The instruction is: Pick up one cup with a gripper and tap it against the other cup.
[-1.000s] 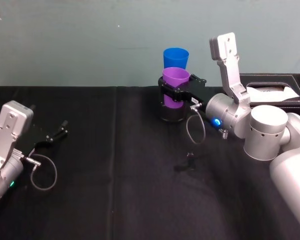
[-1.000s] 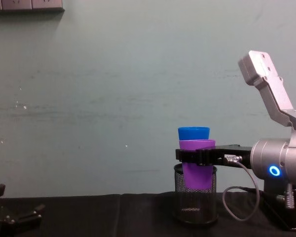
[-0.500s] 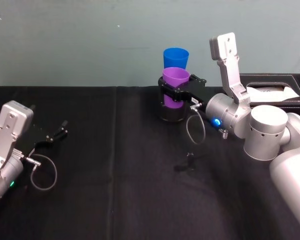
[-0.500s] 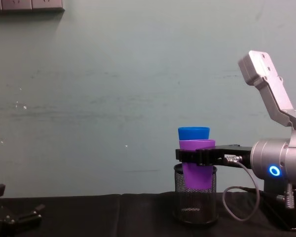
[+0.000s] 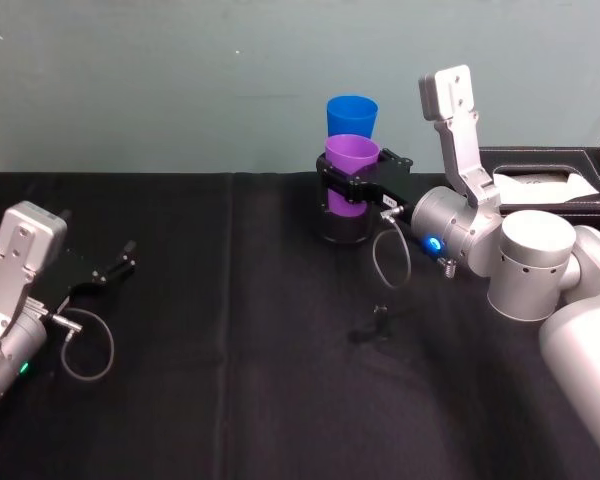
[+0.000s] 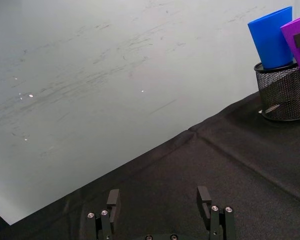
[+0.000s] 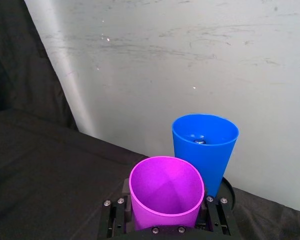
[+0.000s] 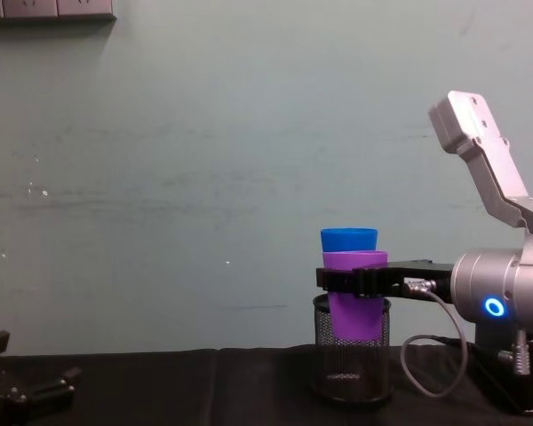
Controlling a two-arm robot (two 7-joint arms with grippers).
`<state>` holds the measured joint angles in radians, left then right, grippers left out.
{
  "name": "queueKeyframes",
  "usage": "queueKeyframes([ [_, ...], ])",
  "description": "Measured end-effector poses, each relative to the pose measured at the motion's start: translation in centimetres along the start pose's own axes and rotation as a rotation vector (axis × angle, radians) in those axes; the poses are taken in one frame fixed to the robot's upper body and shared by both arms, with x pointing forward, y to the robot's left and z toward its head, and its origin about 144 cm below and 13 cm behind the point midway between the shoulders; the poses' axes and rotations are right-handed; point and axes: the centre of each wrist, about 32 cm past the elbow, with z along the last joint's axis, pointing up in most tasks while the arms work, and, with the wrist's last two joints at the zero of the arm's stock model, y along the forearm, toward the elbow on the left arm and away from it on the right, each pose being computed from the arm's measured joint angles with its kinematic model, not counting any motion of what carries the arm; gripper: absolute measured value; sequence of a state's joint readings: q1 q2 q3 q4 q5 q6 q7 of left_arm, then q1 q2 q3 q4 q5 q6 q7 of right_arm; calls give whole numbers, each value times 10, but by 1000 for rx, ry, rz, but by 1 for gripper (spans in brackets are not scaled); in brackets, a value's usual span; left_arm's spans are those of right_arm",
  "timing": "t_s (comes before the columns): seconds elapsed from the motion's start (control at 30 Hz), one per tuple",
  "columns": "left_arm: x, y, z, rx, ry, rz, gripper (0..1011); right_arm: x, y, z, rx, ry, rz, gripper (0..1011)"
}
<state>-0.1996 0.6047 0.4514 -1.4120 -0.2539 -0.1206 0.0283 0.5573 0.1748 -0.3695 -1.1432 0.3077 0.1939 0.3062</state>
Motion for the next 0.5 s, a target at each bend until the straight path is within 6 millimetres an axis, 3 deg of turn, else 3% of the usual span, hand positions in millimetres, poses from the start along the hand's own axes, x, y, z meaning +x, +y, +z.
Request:
queueKeyframes([
  [0.5, 0, 0, 0, 0, 0, 0, 1000, 0, 0, 0, 0, 0, 0, 723],
])
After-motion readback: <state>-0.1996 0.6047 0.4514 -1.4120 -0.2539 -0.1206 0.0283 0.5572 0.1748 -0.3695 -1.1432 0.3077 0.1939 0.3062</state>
